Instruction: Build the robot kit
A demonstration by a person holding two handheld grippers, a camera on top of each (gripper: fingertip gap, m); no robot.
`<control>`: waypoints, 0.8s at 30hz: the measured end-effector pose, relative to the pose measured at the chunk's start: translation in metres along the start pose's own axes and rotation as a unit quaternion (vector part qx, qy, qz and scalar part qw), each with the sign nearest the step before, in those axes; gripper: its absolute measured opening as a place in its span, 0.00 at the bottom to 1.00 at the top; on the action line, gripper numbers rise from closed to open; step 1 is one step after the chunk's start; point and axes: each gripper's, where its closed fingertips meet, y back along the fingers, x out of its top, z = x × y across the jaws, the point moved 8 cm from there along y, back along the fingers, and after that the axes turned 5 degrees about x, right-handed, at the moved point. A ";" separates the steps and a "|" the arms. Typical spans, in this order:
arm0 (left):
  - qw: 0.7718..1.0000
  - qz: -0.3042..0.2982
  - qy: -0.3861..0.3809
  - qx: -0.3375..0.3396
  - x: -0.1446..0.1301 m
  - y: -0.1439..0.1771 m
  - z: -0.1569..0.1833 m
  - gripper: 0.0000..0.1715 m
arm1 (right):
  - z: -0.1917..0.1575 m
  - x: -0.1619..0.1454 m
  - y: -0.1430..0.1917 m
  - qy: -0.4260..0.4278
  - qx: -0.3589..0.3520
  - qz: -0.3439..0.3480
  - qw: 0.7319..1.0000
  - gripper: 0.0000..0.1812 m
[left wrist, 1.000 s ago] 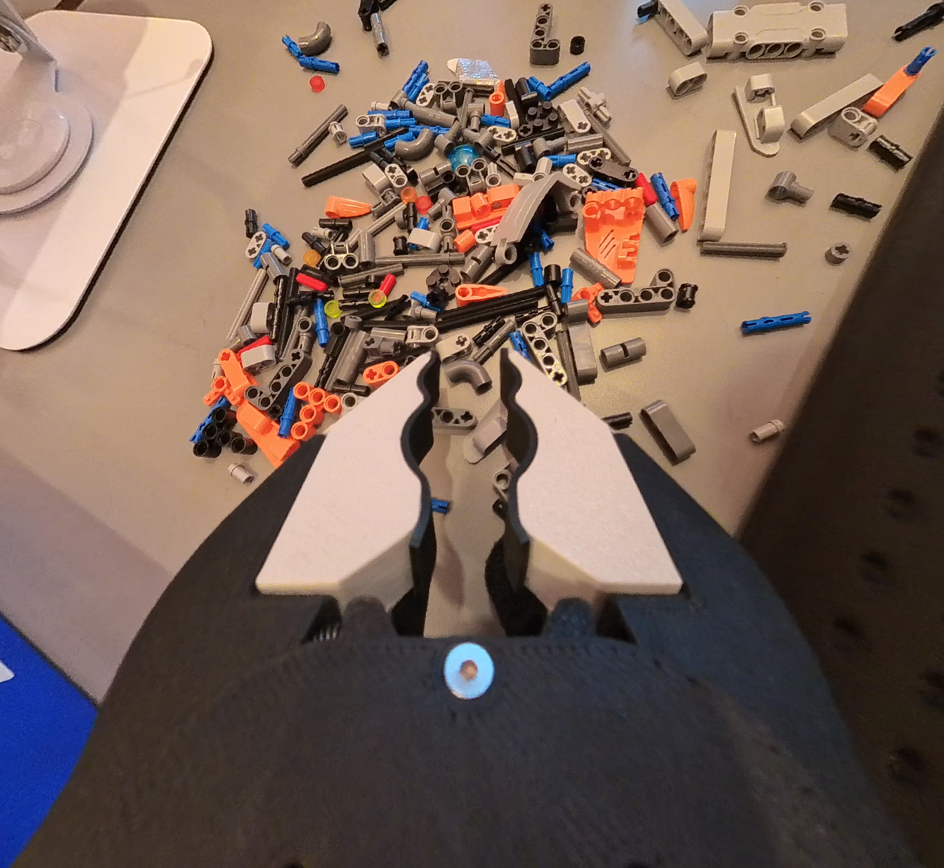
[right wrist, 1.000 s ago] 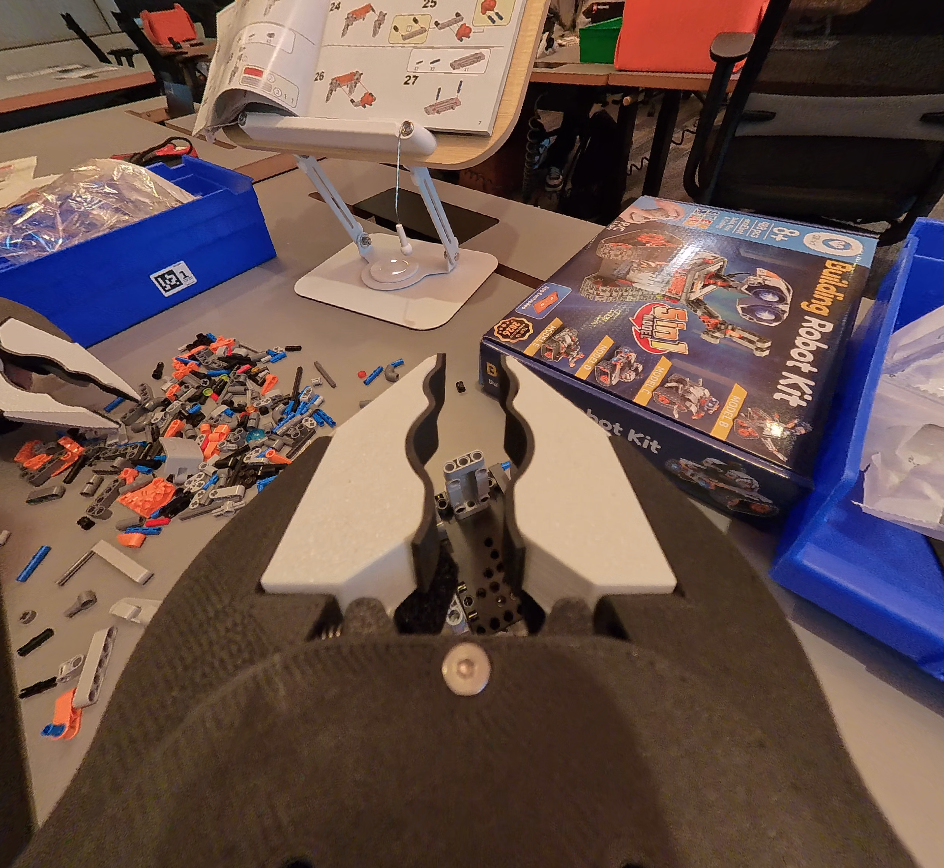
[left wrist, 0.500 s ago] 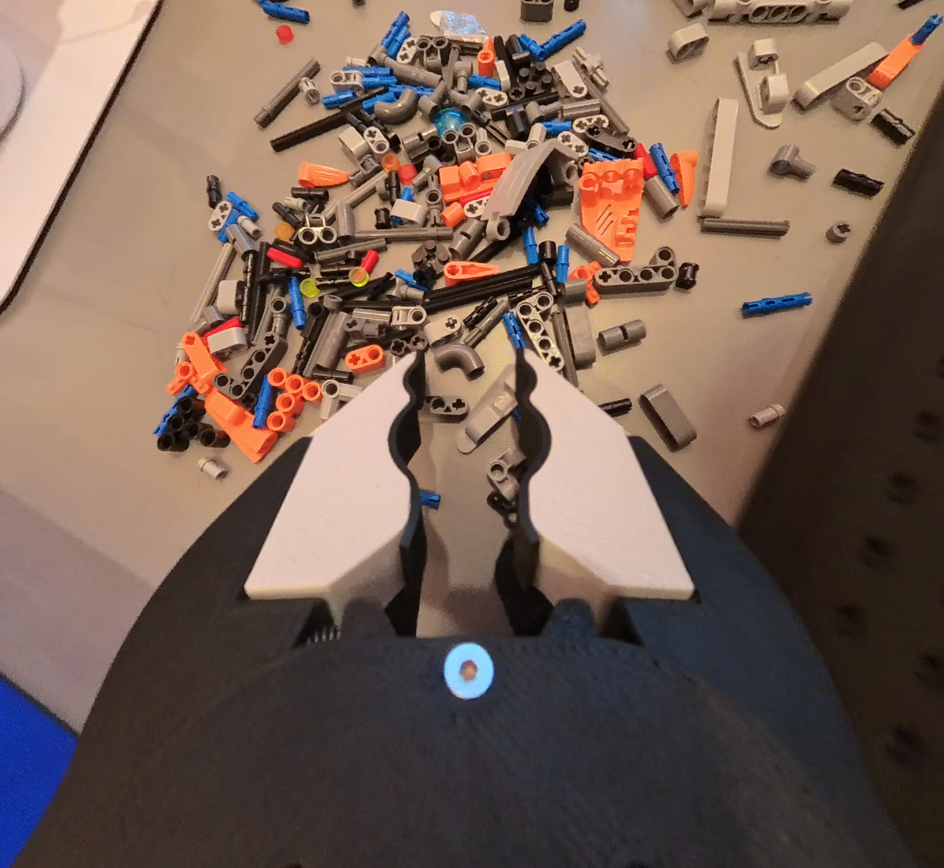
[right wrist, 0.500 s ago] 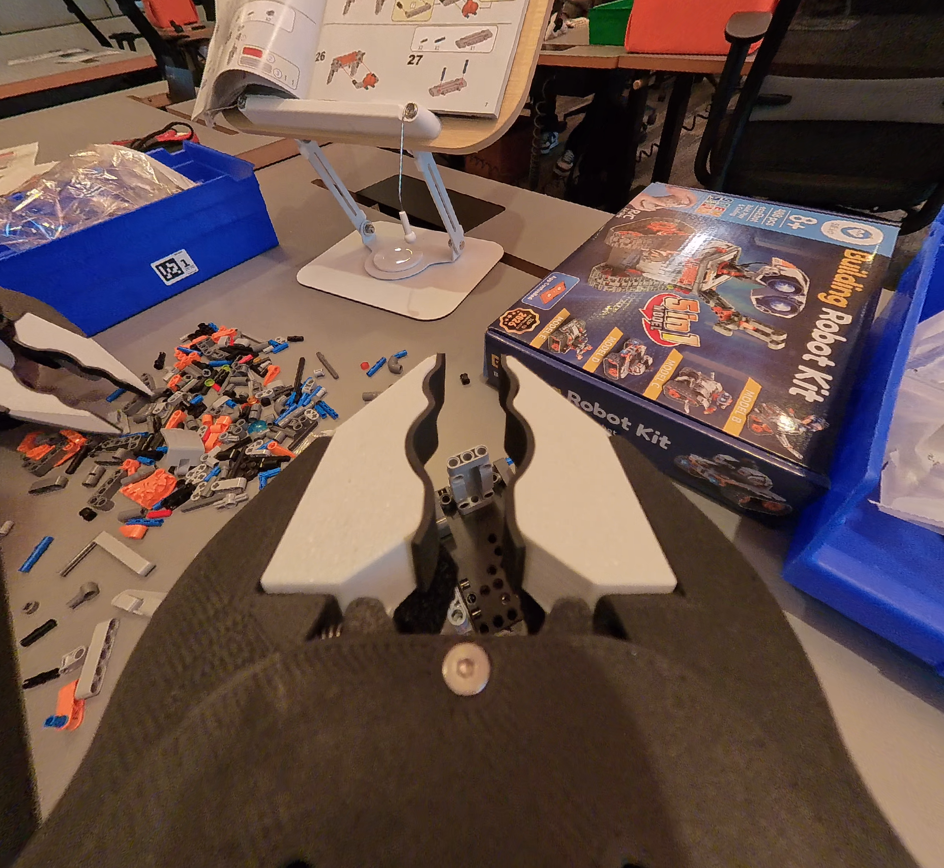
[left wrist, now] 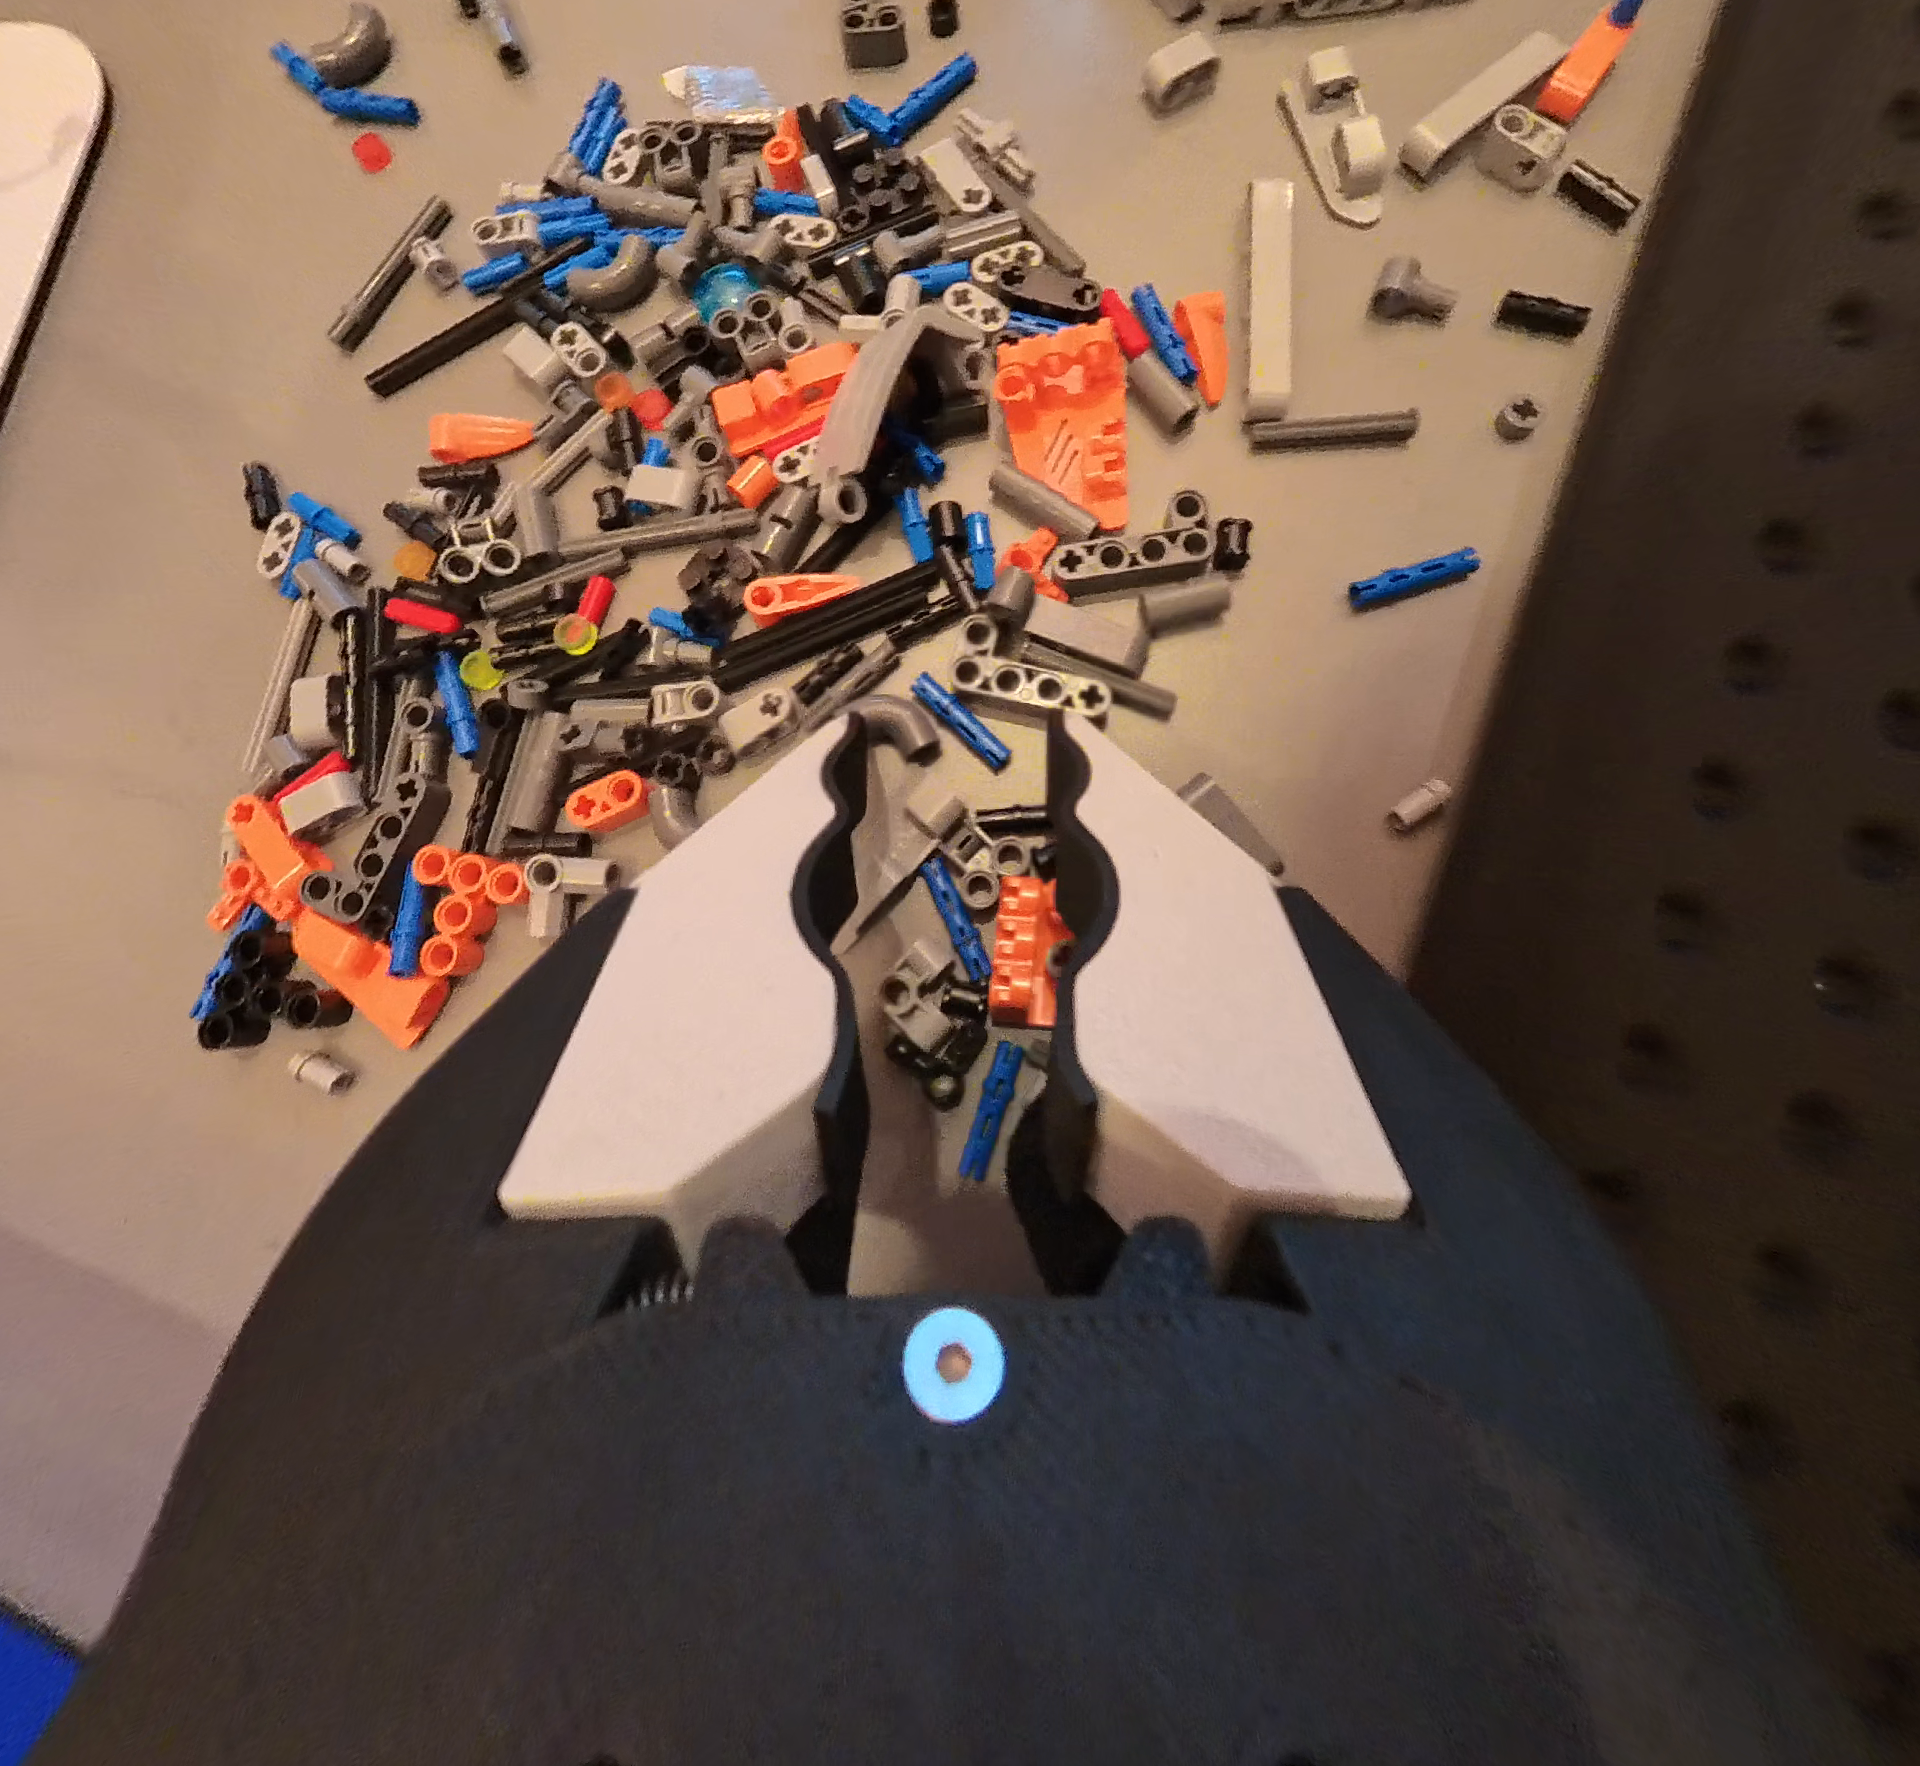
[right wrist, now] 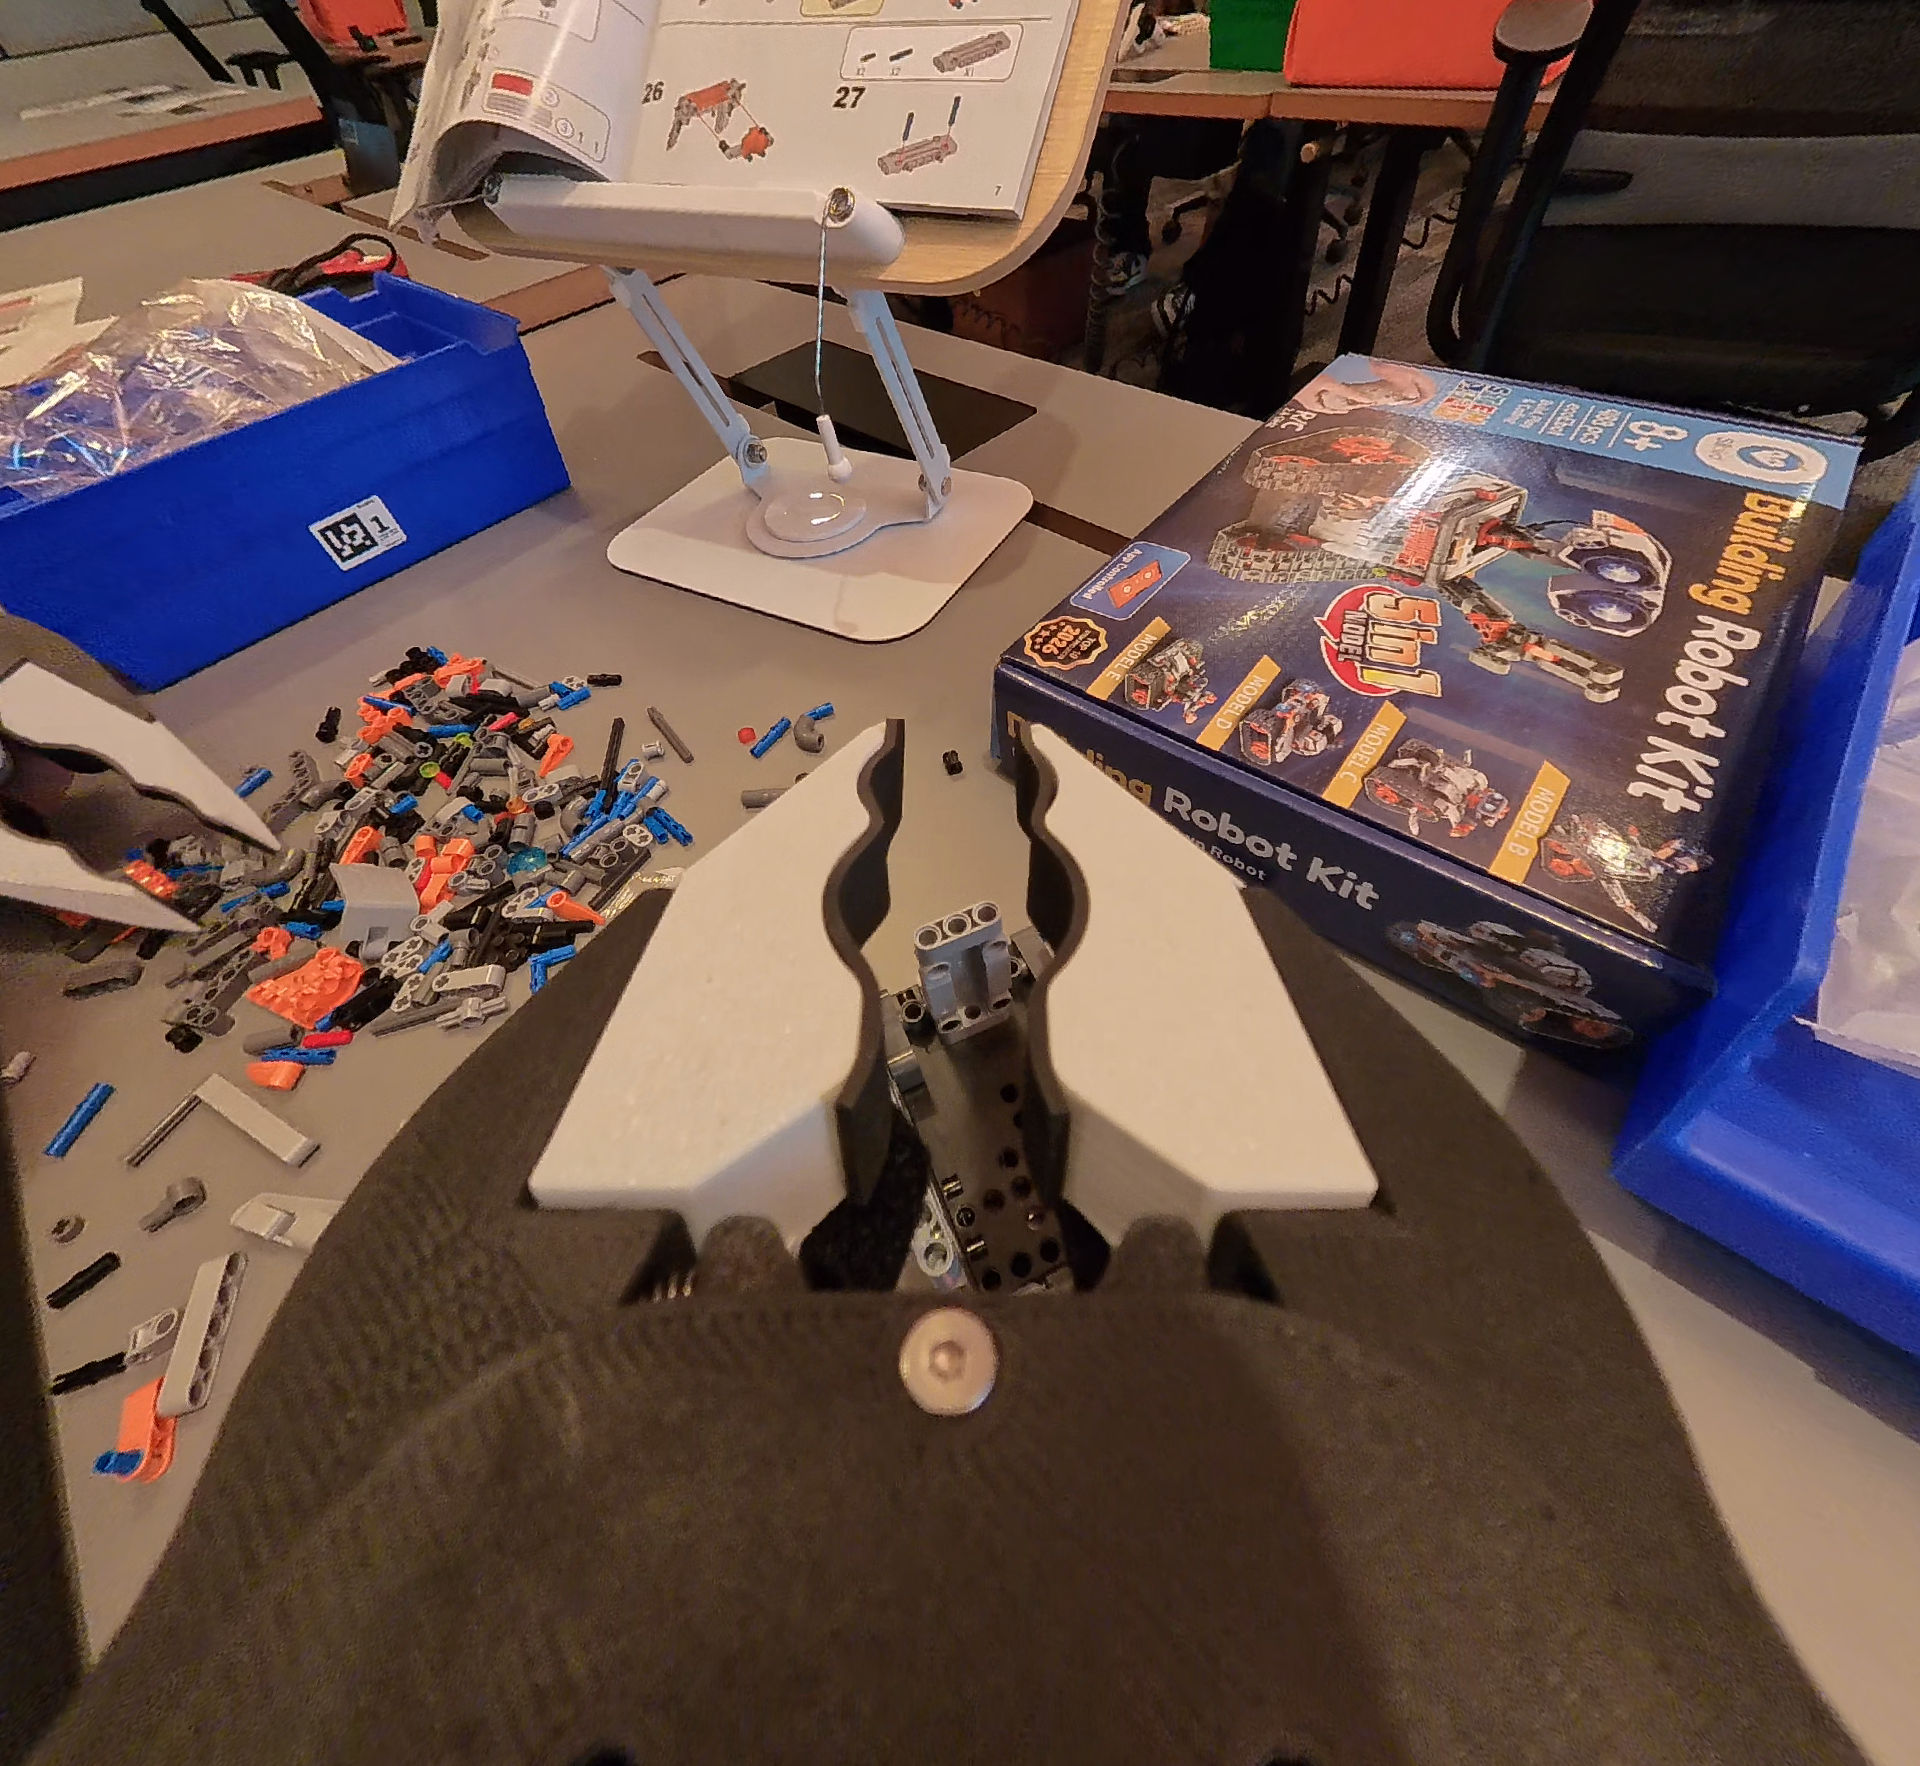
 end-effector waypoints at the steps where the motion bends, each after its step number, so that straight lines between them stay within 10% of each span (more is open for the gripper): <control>1: 1.000 0.003 -0.006 -0.005 0.001 0.000 0.002 0.19 | 0.000 0.000 0.000 0.000 0.001 0.000 1.000 0.11; 24: 0.999 -0.001 0.023 0.023 -0.026 0.030 0.003 0.22 | 0.001 -0.004 -0.004 -0.001 0.002 -0.012 1.000 0.11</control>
